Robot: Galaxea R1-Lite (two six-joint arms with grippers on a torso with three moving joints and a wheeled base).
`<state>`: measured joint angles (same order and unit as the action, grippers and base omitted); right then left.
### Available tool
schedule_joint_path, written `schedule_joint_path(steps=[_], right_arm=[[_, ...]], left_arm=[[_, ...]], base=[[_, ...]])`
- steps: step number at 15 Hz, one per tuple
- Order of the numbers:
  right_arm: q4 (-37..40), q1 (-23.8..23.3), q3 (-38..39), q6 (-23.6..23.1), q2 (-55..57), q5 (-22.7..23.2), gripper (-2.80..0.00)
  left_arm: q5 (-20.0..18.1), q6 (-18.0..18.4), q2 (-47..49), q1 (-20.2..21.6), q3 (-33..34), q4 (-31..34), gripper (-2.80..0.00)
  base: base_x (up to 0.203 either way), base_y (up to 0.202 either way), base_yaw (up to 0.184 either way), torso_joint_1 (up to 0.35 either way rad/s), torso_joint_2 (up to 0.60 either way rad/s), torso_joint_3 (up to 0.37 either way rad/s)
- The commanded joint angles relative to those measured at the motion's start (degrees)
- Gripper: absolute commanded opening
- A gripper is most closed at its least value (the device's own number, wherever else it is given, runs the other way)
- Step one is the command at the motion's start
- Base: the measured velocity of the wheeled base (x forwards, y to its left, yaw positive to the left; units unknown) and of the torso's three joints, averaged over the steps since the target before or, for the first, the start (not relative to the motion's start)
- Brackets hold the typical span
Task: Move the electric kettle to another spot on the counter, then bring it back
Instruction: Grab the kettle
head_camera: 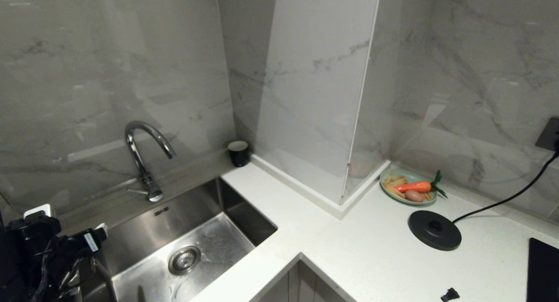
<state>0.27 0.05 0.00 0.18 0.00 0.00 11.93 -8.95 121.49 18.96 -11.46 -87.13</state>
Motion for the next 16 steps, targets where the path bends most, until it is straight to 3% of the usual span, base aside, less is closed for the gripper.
schedule_joint_path(steps=[1, 7, 8, 16], right_arm=[[0.00, 0.01, 0.00, -0.01, 0.05, 0.00, -2.80], [0.00, 0.04, 0.00, -0.01, 0.00, 0.00, -2.80], [0.00, 0.04, 0.00, -0.01, 0.09, 0.00, -2.80], [0.00, -0.04, 0.00, -0.01, 0.00, 0.00, -2.80]], left_arm=[[0.11, -0.10, 1.29, 0.12, 0.30, -0.53, 0.00], [0.11, -0.24, 0.72, 0.12, 0.03, -0.53, 0.00], [0.11, -0.37, 0.76, 0.12, 0.03, -0.53, -2.80], [0.11, -0.19, -0.29, 0.82, -0.32, -0.53, -2.80]], base=[[0.000, 0.000, 0.000, 0.000, 0.00, 0.000], [0.000, 0.000, 0.000, 0.000, 0.00, 0.000], [0.000, 0.000, 0.000, 0.000, 0.00, 0.000], [0.000, 0.000, 0.000, 0.000, 0.00, 0.000]])
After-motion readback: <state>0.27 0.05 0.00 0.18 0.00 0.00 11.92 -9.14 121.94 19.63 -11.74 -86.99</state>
